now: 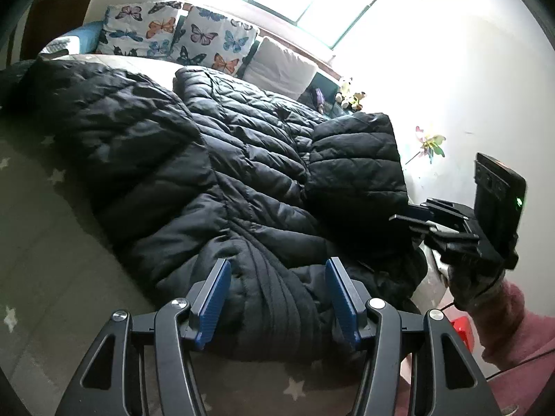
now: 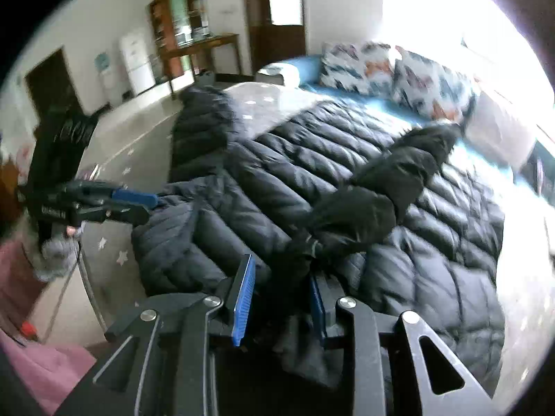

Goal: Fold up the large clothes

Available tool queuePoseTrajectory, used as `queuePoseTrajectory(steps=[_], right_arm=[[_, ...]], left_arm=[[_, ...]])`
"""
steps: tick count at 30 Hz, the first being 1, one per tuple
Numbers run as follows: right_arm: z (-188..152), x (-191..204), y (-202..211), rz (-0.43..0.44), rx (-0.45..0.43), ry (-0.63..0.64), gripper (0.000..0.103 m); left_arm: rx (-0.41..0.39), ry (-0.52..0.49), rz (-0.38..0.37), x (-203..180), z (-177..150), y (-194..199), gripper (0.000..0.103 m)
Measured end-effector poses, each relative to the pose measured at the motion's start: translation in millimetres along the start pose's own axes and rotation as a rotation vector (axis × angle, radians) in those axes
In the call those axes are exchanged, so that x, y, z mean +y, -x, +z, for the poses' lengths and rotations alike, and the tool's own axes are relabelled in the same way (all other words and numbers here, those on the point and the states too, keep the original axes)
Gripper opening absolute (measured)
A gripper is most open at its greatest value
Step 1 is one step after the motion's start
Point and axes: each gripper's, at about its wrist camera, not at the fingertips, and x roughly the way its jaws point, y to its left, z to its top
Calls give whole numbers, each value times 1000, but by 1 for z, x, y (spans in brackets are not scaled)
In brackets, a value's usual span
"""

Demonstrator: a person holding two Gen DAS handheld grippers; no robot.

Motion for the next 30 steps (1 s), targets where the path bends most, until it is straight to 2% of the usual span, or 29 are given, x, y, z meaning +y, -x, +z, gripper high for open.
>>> queuePoseTrajectory(steps=[1, 3, 6, 9, 11, 13, 15, 18, 24, 27, 29, 30], right_arm=[[1, 13, -1, -12, -3, 55, 33], [-1, 40, -9, -5, 22, 152, 44], [-14, 64, -26, 3, 78, 236, 46], [-22, 73, -38, 31, 121, 249, 46], [-20, 76, -35, 26, 115, 252, 46], [-15, 69, -22, 60, 93, 211, 46], [-10, 57, -4, 78, 62, 158, 46], [-11, 22, 20, 28, 24, 65, 46], [-35, -80, 47, -213, 18, -189, 46], [-58, -120, 49, -297, 20, -303, 47], [-71, -138, 39, -292, 43, -364, 47], [-83, -145, 30, -300, 60, -397, 47]], left_arm=[[-8, 3, 7, 2, -2, 5, 62], [-22, 13, 15, 5, -3, 10, 64], [-37, 41, 13, 11, -7, 15, 64], [-30, 59, 11, 14, -10, 16, 64], [-20, 58, 10, 13, -11, 16, 65], [-17, 59, 15, 12, -11, 15, 65], [-25, 67, 4, 12, -10, 16, 65], [-34, 71, -9, 10, -4, 12, 65], [2, 81, 16, 5, 11, -17, 65], [11, 80, 45, 3, 15, -29, 63], [10, 69, 85, 1, 17, -36, 48], [14, 58, 113, -1, 17, -39, 44]])
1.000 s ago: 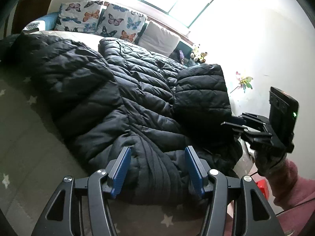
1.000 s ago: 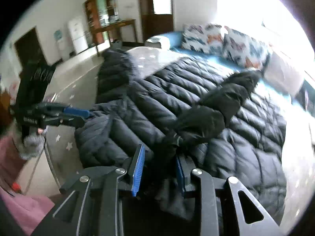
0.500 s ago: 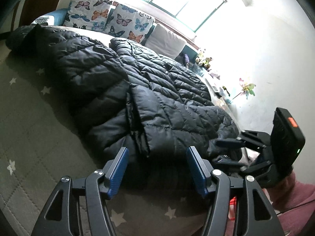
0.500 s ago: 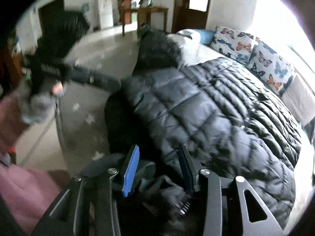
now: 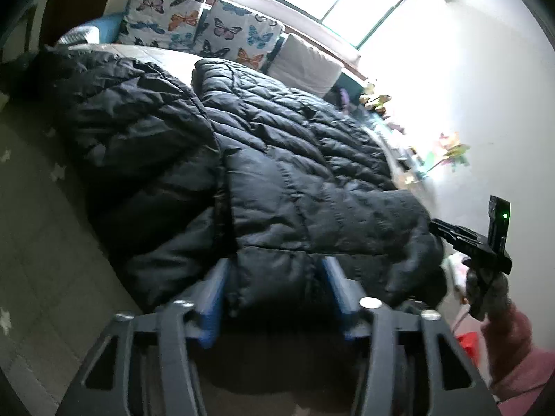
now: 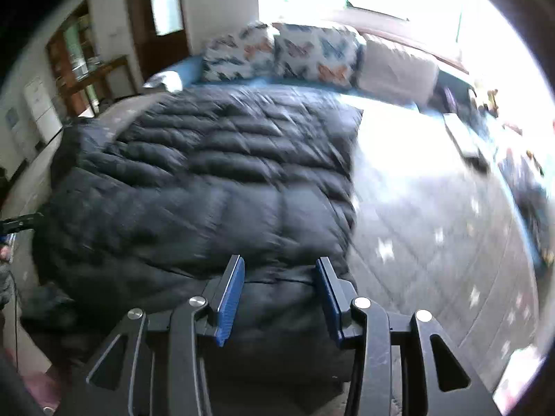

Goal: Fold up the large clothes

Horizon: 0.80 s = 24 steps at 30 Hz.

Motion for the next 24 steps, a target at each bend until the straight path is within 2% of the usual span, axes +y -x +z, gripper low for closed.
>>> queuePoseTrajectory(steps=[2, 4, 7, 12, 16, 18, 21, 24], right_arm=[[-11, -7, -15, 23, 19, -24, 47], [-16, -8, -17, 29, 0, -29, 47], [-3, -1, -6, 15, -9, -18, 47], [25, -9, 3, 27, -96, -15, 47], [26, -14, -46, 33, 6, -34, 47], [21, -10, -54, 21, -1, -6, 47], [28, -6, -40, -8, 1, -3, 47], [33, 3, -17, 4, -40, 18, 47]], left_arm=[[6, -19, 36, -4, 1, -5, 32], [17, -24, 59, -7, 5, -8, 27], [1, -48, 105, -11, 14, -7, 23], [6, -17, 106, -4, 24, -14, 23], [30, 6, 96, 7, 17, -20, 27], [35, 29, 68, 11, 17, -17, 27], [37, 41, 56, 12, 22, -3, 27], [-18, 13, 82, 1, 30, 17, 27]])
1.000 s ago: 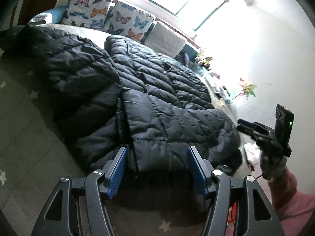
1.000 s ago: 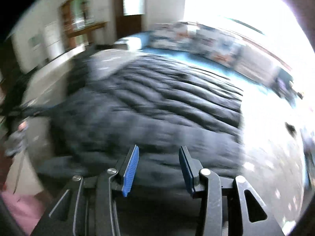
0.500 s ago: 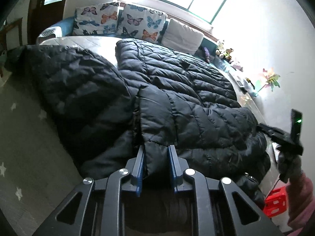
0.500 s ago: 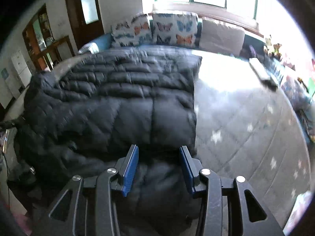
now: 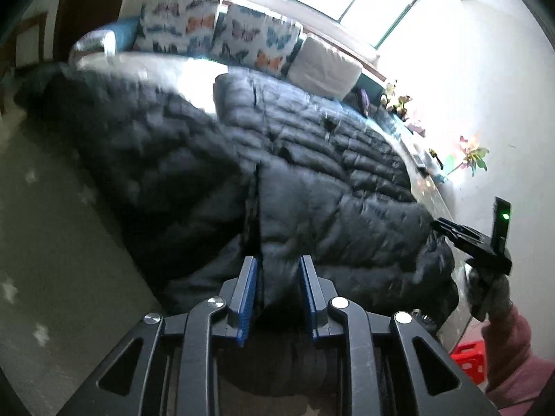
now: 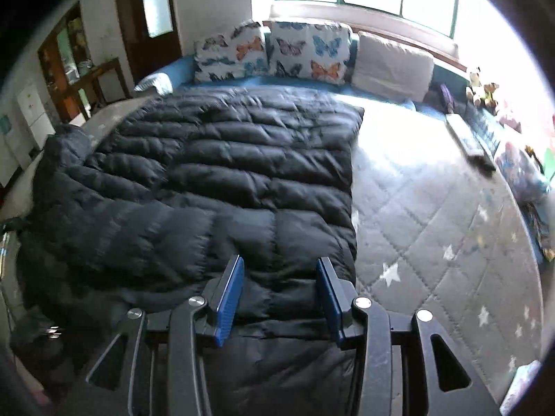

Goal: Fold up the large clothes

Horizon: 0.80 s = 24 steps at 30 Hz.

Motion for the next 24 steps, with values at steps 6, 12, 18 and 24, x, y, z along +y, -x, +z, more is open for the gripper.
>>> queuePoseTrajectory(steps=[6, 12, 18, 24], right_arm=[[-3, 25, -2, 86, 11, 24, 48], [-12, 26, -27, 92, 71, 0, 50], [-11, 26, -25, 90, 91, 7, 51], [-11, 28, -29, 87, 92, -5, 56]], left_arm=[[-41, -64, -89, -30, 18, -7, 28], [130, -43, -35, -18, 18, -81, 27], [15, 15, -122, 6, 37, -40, 28], [-96, 185, -45, 74, 79, -21, 35]])
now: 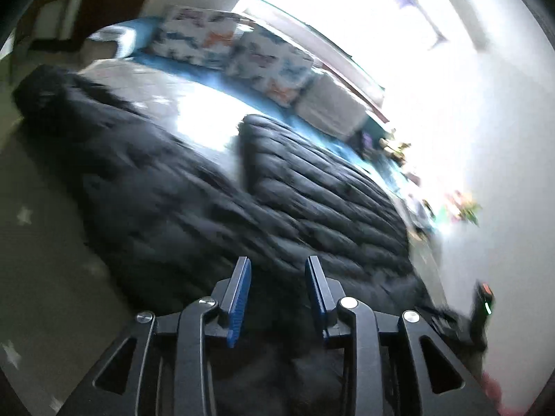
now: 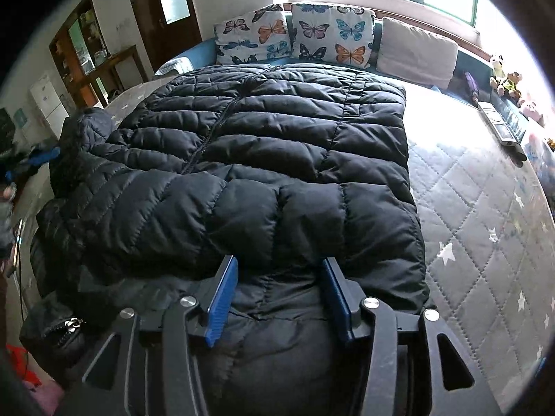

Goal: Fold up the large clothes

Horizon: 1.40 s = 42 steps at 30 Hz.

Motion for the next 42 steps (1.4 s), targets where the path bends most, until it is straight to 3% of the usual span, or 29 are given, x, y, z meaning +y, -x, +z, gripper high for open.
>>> queuePoseTrajectory(steps=[4, 6, 8, 11, 13, 16, 21, 25, 28, 29, 32, 36, 42], right_arm=[[1, 1, 0, -5, 5, -3, 57], [1, 1, 0, -6, 8, -2, 57], [1, 2, 0, -6, 10, 1, 58], [2, 2, -2, -6, 16, -4, 59], [3, 3, -3, -6, 17, -3, 60], [3, 4, -3, -10, 17, -2, 63], [4, 6, -5, -17, 28, 6, 65], [4, 7, -6, -24, 34, 5, 65], [4, 8, -6, -27, 39, 5, 65], [4, 8, -6, -30, 40, 6, 65], [6, 10, -7, -35, 42, 6, 66], [6, 10, -8, -32, 37, 10, 66], [7, 10, -4, -30, 19, 26, 66]], left_arm=[[35, 99, 93, 47, 28, -26, 35], [53, 176, 33, 68, 35, -25, 35], [-14, 210, 10, 83, 47, -6, 35], [-159, 249, 52, 108, 64, 34, 36], [-235, 314, 91, 135, 74, 58, 54], [-301, 427, 158, 178, 84, 77, 60], [-275, 600, 103, 243, 98, 65, 60], [-240, 684, 21, 269, 109, 34, 60], [-238, 708, -12, 279, 117, 12, 54], [-247, 710, -14, 278, 118, 7, 38], [-277, 712, -57, 270, 133, 7, 16], [-333, 581, -52, 226, 170, 36, 13], [-398, 311, -103, 96, 198, 99, 13]])
